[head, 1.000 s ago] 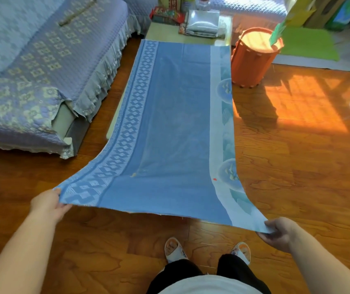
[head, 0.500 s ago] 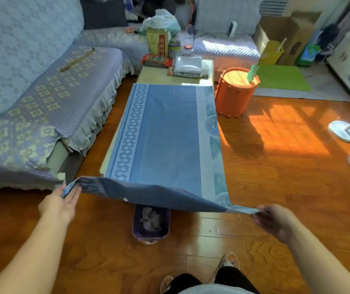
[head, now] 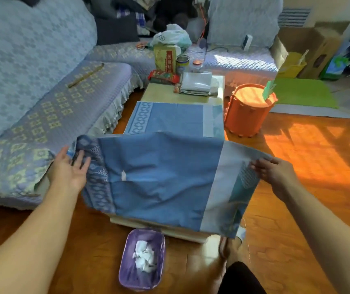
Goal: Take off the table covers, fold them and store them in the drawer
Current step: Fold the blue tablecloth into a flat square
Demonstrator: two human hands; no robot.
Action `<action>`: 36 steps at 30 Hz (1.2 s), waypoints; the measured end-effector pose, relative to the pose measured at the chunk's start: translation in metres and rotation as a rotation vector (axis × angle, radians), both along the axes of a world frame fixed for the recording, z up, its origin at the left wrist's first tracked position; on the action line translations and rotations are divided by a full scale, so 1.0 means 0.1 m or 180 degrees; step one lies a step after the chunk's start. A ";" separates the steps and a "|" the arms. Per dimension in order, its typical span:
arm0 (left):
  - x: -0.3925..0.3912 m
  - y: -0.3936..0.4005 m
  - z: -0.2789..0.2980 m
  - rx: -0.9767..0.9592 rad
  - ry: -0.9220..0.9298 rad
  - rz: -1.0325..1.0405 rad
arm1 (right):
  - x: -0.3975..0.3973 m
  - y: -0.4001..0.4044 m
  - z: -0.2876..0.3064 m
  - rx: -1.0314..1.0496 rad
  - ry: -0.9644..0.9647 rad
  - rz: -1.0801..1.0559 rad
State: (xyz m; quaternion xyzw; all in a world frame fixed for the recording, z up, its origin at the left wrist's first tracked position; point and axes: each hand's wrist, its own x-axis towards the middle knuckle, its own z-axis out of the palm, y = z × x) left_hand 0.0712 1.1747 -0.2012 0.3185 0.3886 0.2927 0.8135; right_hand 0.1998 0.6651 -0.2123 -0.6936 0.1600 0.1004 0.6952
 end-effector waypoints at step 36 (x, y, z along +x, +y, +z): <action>2.76 -4.96 -3.65 0.1753 0.5032 -0.2122 | 6.50 0.62 -3.36 -0.0998 0.1421 0.1915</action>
